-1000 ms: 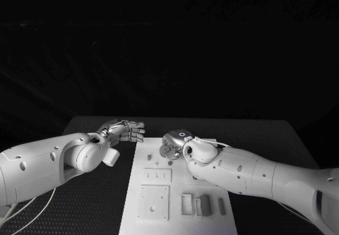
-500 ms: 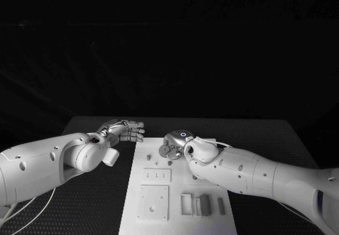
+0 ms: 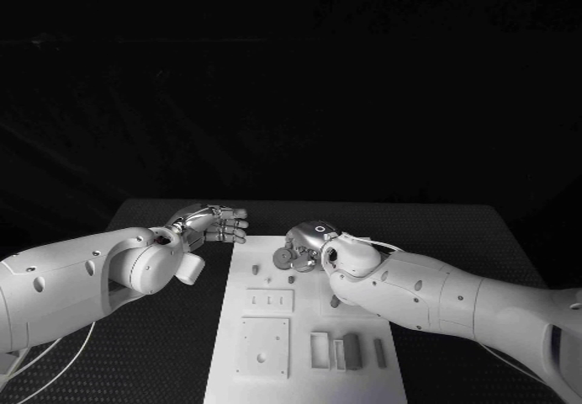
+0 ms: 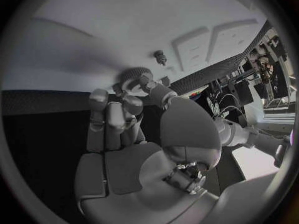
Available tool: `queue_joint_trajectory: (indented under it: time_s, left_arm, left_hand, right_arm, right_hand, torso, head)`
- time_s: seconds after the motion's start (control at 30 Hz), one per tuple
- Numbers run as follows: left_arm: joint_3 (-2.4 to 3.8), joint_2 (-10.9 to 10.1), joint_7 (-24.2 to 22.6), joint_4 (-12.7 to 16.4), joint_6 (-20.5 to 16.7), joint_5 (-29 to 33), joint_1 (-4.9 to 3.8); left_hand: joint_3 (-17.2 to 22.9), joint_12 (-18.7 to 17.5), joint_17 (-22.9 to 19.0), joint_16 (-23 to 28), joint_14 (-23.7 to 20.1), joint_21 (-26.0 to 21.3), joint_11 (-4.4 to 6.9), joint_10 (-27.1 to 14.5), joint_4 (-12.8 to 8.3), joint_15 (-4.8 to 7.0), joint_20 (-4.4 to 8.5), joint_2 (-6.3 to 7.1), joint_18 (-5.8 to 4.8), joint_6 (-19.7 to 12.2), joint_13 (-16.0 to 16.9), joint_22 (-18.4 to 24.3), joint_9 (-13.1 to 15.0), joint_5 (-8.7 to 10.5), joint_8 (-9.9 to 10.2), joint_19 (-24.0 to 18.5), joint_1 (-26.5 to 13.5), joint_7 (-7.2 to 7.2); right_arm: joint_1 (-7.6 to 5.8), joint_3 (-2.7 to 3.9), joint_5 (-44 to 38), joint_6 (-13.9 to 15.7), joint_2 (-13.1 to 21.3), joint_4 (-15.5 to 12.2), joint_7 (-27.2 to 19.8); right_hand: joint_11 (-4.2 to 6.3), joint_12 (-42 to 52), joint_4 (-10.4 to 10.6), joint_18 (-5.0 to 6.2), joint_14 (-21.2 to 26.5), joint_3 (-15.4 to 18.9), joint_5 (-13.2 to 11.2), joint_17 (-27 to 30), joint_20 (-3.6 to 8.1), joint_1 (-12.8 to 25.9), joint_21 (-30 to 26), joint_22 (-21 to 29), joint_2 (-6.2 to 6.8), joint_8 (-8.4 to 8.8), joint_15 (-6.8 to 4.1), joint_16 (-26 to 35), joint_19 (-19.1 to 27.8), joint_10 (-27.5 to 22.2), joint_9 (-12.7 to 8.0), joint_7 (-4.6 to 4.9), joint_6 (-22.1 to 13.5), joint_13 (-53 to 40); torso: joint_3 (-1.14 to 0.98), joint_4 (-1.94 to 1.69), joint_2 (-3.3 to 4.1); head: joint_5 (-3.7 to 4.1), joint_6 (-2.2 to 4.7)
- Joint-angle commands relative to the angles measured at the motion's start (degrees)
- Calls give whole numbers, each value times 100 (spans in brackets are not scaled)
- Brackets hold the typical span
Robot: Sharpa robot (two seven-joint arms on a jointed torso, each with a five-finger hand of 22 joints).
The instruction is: Assemble the parts on the task board
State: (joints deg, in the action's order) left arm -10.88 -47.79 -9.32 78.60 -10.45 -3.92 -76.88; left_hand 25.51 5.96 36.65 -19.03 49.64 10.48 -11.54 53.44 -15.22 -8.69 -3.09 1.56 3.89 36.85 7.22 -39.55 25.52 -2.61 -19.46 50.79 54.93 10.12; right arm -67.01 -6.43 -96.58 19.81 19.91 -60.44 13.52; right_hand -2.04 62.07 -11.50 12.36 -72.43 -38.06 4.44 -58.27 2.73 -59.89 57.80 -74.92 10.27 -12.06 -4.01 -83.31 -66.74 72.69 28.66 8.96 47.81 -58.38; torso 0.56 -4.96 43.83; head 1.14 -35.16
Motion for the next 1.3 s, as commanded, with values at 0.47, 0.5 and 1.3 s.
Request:
queue_joint_trajectory:
  time_s: [0.47, 0.5, 1.3]
  left_arm:
    - [4, -9, -31, 24, 82, -16, -4]
    - [4, -11, -32, 24, 79, -16, -4]
    - [4, -85, -98, -61, 74, -16, -4]
  left_hand:
    - [-23, -55, 5, 26, 32, -44, -20, 21, 19, 0, 9, -3, 45, 21, 7, 8, -14, -23, 38, 40, -48, 364]
    - [-23, -55, 6, 26, 32, -44, -20, 21, 19, 0, 9, -3, 45, 20, 7, 8, -14, -23, 38, 40, -48, 365]
    - [-21, -63, 15, 37, 35, -52, -12, 38, 4, 1, 10, 14, 45, 29, 12, 7, -14, -23, 35, 41, -33, 352]
  right_arm:
    - [18, -39, 150, -191, 105, -25, -17]
    - [18, -41, 152, -182, 108, -29, -18]
    - [-399, 388, 1888, -286, 1605, -1179, -1487]
  right_hand:
    - [-14, 29, 124, 264, -1, 12, 6, -9, 21, 33, -21, -82, 74, -41, 10, 5, 0, -13, 1, -21, 78, -11]
    - [-14, 29, 125, 264, 0, 12, 6, -7, 21, 34, -21, -82, 74, -41, 10, 5, 0, -13, 1, -21, 79, -11]
    - [0, 44, 80, 264, 39, 4, 0, 50, 42, -111, -28, -91, 49, -72, -4, 26, 27, -20, -6, -33, 115, -13]
  torso:
    - [-7, 5, 0]
    - [-6, 3, 0]
    - [-40, 82, -19]
  head:
    - [1, -6]
    - [3, -5]
    - [-40, 109]
